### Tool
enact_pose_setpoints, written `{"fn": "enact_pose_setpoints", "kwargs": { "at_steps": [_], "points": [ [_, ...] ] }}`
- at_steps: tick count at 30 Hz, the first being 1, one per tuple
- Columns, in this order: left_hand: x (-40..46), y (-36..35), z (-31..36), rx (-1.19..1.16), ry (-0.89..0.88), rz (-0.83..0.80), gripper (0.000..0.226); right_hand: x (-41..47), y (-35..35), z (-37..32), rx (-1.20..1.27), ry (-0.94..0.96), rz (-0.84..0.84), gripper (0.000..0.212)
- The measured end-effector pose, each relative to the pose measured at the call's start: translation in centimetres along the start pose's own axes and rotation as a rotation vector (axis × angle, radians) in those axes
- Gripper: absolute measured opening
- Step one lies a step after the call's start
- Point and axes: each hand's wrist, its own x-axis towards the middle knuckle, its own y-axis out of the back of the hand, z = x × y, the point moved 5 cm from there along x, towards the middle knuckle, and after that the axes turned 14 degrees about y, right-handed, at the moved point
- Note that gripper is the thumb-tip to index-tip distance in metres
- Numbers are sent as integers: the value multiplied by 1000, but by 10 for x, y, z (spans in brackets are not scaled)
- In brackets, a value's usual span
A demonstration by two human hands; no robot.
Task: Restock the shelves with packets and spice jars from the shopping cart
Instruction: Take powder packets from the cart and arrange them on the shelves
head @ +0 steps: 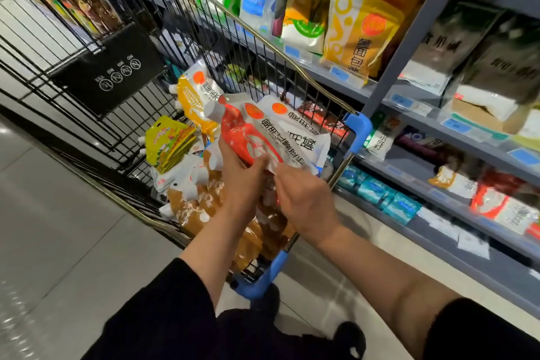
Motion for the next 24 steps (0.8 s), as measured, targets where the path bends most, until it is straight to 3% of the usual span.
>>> {"fn": "enact_pose_setpoints", "kwargs": {
  "at_steps": [3,6,9,14,16,21,24],
  "points": [
    [-4,19,8,-79,-44,75,74,-2,7,-7,172,48,35,26],
    [-8,51,18,-177,-59,124,73,-11,12,8,196,-146,25,23],
    [-16,101,25,-201,-141,211,73,-23,0,33,198,-376,-344,46],
    [-28,156,11,-229,-131,247,69,-16,-21,17,75,-240,-783,109],
    [-38,161,3,-210,-128,239,63,-17,-31,11,20,-240,-900,117],
    [-55,162,-15,-151,-138,216,64,0,-42,32,281,-443,-855,93],
    [-57,157,-22,-169,-121,197,65,12,-39,50,331,-525,-872,109]
  ]
}}
